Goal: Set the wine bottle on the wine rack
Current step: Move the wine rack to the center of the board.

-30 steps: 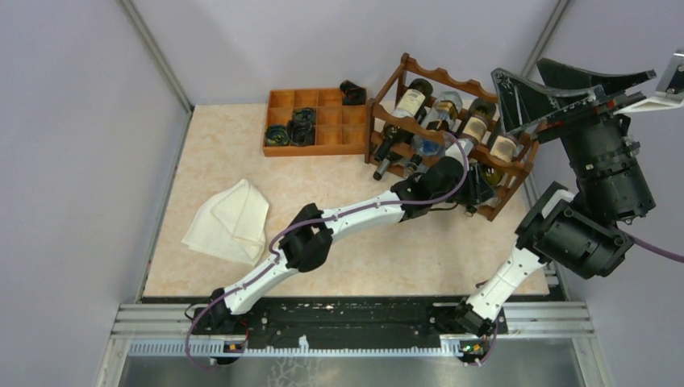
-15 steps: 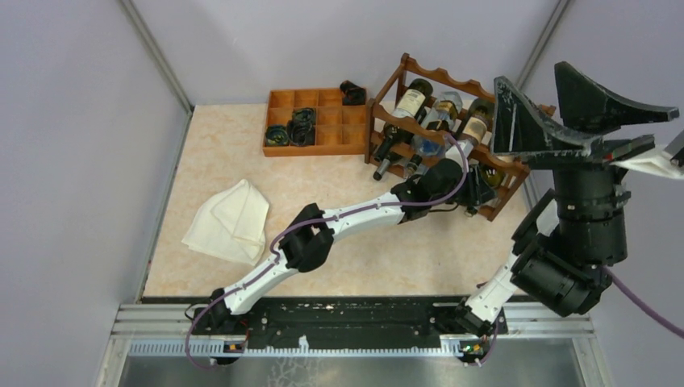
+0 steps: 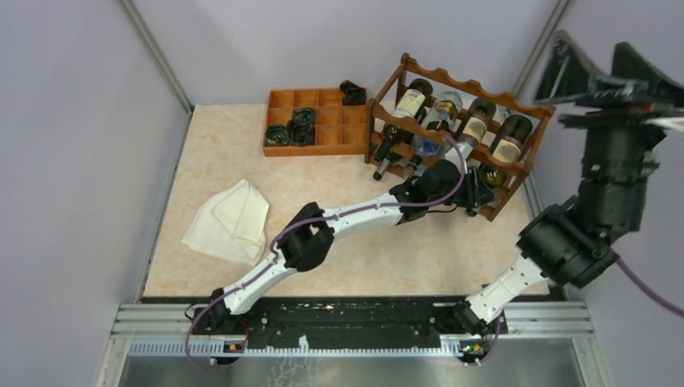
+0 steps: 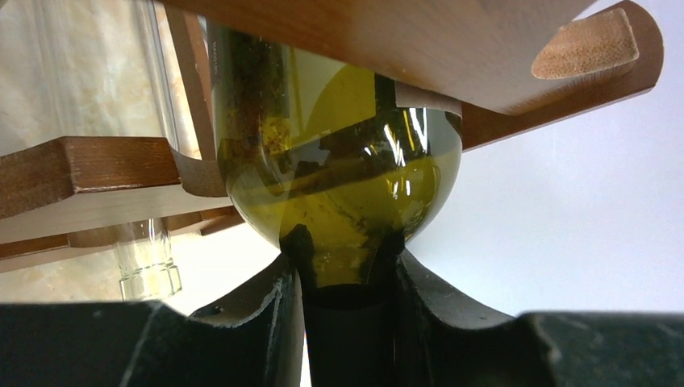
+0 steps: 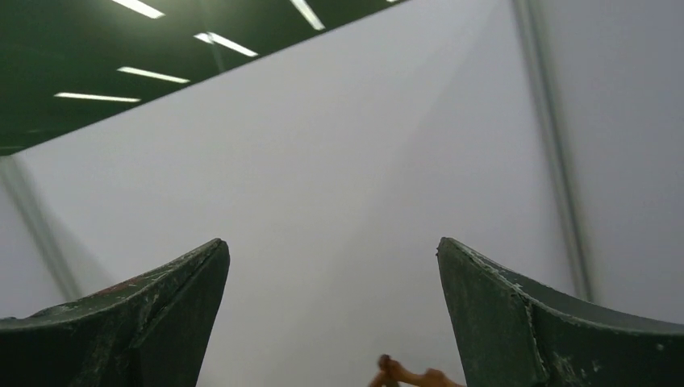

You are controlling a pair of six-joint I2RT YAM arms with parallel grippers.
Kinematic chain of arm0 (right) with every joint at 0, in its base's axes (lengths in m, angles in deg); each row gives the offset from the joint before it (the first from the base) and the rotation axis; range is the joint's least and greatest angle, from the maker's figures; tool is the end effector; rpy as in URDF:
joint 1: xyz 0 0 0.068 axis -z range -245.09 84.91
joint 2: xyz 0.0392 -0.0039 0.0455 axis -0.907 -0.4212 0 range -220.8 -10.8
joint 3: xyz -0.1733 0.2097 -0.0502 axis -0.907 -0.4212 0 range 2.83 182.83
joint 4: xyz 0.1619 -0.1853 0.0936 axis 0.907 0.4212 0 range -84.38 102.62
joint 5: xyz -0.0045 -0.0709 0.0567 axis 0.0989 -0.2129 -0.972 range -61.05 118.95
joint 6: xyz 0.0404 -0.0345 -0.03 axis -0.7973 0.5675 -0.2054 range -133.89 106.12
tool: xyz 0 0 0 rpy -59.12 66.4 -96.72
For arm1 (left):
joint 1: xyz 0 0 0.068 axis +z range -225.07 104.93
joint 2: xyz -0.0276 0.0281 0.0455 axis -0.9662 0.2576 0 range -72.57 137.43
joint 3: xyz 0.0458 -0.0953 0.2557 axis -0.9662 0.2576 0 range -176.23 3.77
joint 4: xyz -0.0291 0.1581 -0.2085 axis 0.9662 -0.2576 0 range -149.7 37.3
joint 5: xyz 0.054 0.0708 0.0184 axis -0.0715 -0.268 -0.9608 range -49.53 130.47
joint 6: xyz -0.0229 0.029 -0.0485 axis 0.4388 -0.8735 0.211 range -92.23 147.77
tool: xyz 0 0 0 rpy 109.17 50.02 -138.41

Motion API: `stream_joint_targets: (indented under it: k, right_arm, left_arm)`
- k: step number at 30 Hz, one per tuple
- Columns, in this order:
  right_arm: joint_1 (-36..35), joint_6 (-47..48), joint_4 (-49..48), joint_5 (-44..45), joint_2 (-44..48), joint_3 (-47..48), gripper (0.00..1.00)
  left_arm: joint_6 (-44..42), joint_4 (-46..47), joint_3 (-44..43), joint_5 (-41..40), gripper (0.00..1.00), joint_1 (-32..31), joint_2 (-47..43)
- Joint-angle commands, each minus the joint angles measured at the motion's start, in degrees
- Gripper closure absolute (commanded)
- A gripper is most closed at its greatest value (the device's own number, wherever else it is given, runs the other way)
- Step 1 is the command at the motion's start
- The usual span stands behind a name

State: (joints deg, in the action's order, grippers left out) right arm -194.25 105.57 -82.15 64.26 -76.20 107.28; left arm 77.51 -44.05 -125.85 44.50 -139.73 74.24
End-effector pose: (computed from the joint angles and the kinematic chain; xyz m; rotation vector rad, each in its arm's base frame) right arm 0.0231 0.0135 0.6483 0.1791 0.8448 0.3566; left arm 0.2608 -0.5582 0.2269 0.3166 1.9555 -1.4708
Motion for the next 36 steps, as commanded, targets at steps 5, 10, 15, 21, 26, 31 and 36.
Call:
stream_joint_targets:
  k: [5,10,15,21,26,31,36]
  right_arm:
    - [28.2,-13.2,15.9,16.6,16.5,-6.9,0.02]
    - [51.1,-24.5,23.0,16.8,17.0,-8.7,0.02]
    - [73.9,-42.3,42.7,14.5,13.2,-1.9,0.02]
    - [86.5,-45.5,57.4,15.3,0.6,7.9,0.01]
    - [85.1,-48.6,73.7,16.8,-9.9,14.3,0.01]
    - [86.2,-62.4,98.0,13.3,-16.9,20.8,0.01]
    - [99.6,-82.4,118.1,3.1,-16.6,17.0,0.01]
  left_arm:
    - [2.5,5.9,1.0,2.8,1.00,3.3,-3.1]
    - [2.1,5.4,1.1,3.2,1.00,3.2,-3.2]
    - [2.2,5.7,2.2,3.7,1.00,3.6,-3.6]
    - [2.2,6.1,2.4,4.4,1.00,3.8,-3.6]
    - [2.0,6.3,3.3,5.2,1.00,4.0,-4.1]
    - [2.0,7.1,4.7,6.2,1.00,4.3,-4.8]
    - [1.9,7.7,7.2,7.0,1.00,4.6,-6.1]
